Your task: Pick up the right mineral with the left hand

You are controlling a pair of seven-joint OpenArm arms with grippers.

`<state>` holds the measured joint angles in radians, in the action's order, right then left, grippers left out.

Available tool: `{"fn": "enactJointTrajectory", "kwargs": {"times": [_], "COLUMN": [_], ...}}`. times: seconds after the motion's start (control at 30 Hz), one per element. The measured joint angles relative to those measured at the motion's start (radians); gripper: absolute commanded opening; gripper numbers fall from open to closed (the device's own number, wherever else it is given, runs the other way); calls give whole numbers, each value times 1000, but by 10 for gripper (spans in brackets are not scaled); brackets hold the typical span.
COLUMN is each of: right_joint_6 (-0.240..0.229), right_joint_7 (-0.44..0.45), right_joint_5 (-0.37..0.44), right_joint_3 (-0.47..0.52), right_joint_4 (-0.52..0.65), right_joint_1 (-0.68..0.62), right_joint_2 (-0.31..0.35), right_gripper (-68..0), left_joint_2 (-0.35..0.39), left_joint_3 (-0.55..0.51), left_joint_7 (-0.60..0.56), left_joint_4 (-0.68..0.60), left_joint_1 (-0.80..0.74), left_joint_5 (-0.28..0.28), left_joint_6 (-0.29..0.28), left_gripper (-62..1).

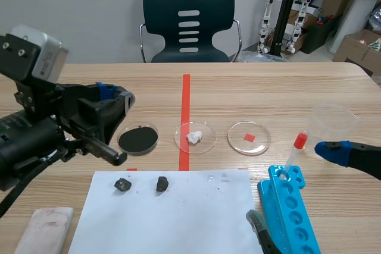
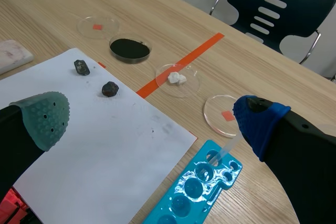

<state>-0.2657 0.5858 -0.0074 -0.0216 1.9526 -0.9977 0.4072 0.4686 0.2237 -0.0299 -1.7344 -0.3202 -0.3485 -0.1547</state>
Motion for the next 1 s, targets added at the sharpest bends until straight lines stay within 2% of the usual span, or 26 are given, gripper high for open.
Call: {"fn": "enactJointTrajectory", "kwargs": {"times": [0.47,0.77,0.83,1.0], "right_joint_6": [0,0,0,0], "right_joint_7": [0,0,0,0], "right_joint_5": [0,0,0,0], "right_joint_3": [0,0,0,0], "right_joint_4": [0,0,0,0], "right_joint_1": [0,0,0,0], "right_joint_2": [0,0,0,0], "right_gripper": [4,4,4,4], "left_joint_2": [154,157,157,154], "left_joint_3": [-3,-60,-65,-66], "left_joint_7": [-202,-343,-362,-392], "left_joint_4": [0,0,0,0], "left_joint_1": [-162,-306,-330,-369], "left_joint_5": [2,40,69,100], "left_joint_6": [1,2,1,0], "left_gripper": [-479,-479,-479,-479]}}
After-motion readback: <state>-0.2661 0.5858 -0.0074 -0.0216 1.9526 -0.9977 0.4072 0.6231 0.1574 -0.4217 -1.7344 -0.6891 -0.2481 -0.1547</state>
